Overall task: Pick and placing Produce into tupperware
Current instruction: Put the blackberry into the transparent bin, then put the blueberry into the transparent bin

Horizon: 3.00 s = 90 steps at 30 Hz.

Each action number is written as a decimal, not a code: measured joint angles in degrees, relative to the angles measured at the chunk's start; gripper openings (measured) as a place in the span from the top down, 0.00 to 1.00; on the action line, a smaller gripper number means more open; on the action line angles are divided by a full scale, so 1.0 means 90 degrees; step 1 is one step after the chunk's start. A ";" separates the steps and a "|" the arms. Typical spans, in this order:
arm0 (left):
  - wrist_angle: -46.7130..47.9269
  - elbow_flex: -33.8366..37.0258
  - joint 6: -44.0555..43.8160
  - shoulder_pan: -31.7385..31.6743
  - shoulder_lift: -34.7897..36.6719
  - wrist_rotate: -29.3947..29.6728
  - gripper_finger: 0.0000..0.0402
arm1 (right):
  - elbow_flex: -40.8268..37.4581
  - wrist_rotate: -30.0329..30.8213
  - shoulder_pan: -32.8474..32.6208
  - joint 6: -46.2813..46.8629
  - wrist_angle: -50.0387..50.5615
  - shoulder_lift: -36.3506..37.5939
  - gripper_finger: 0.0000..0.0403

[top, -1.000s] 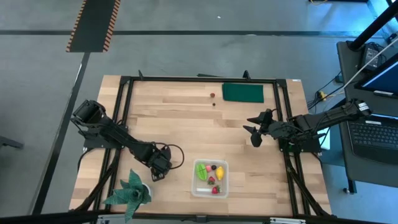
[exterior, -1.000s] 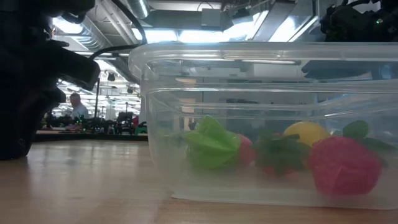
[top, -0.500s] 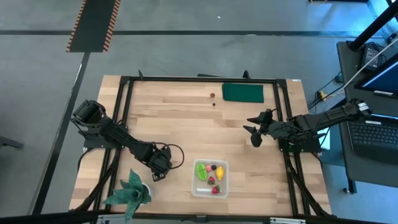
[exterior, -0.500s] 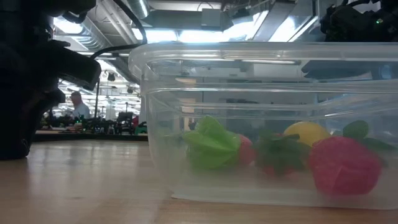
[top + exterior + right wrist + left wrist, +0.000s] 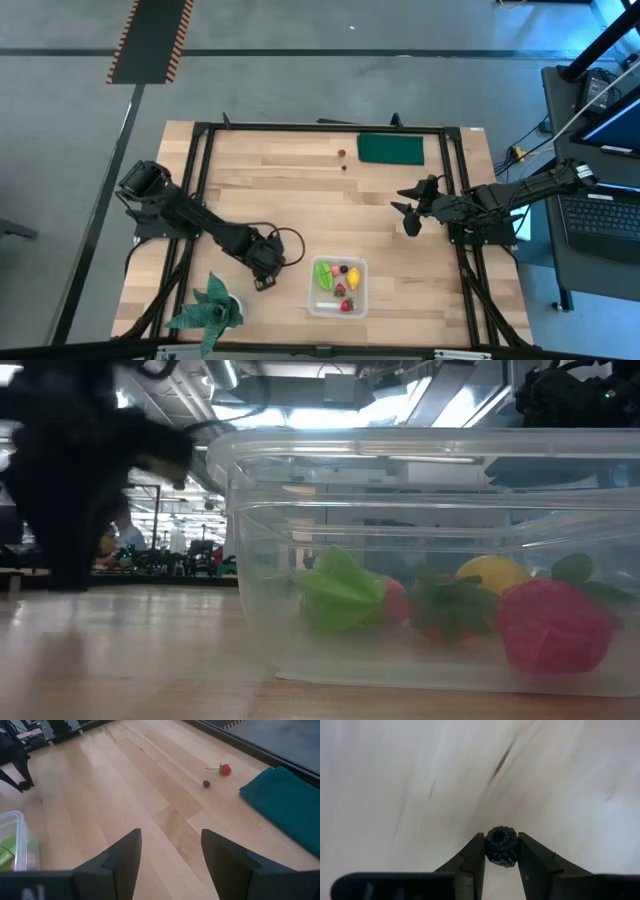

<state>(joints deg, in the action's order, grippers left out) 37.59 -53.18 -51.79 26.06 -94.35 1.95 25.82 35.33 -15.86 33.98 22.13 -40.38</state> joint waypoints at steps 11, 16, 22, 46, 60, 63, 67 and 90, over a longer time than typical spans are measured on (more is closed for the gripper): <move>0.0080 -0.1675 0.1472 -0.0687 0.0019 0.0389 0.79 | 0.0000 -0.0214 -0.0002 -0.0003 -0.0010 0.0000 0.48; -0.0761 -0.2080 0.1972 -0.0936 -0.0013 0.0391 0.77 | 0.0000 -0.0221 -0.0002 -0.0007 -0.0010 0.0000 0.48; -0.1824 -0.2143 0.2510 -0.1170 -0.0150 0.0399 0.75 | 0.0000 -0.0222 -0.0002 0.0001 -0.0017 0.0002 0.48; -0.2984 -0.2127 0.2895 -0.1006 -0.1808 -0.0279 0.76 | 0.0002 -0.0289 -0.0007 -0.0007 0.0053 -0.0027 0.48; -0.3115 -0.2129 0.2600 -0.1003 -0.1882 -0.0338 0.62 | 0.0002 -0.0338 -0.0007 -0.0014 0.0053 -0.0027 0.48; -0.3150 -0.2129 0.2598 -0.1005 -0.1878 -0.0390 0.62 | 0.0002 -0.0338 -0.0007 -0.0010 0.0053 -0.0027 0.48; -0.3457 -0.2129 0.2636 -0.1005 -0.1803 -0.0517 0.63 | 0.0002 -0.0338 -0.0007 -0.0005 0.0047 -0.0027 0.48; -0.2538 -0.2129 0.4509 -0.2058 0.1364 0.1654 0.63 | 0.1026 -0.0642 0.0557 -0.0998 -0.1794 -0.0264 0.48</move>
<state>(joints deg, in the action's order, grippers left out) 14.74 -72.34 -11.21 7.54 -82.07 16.84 35.06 29.56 -10.85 25.00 5.98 -42.76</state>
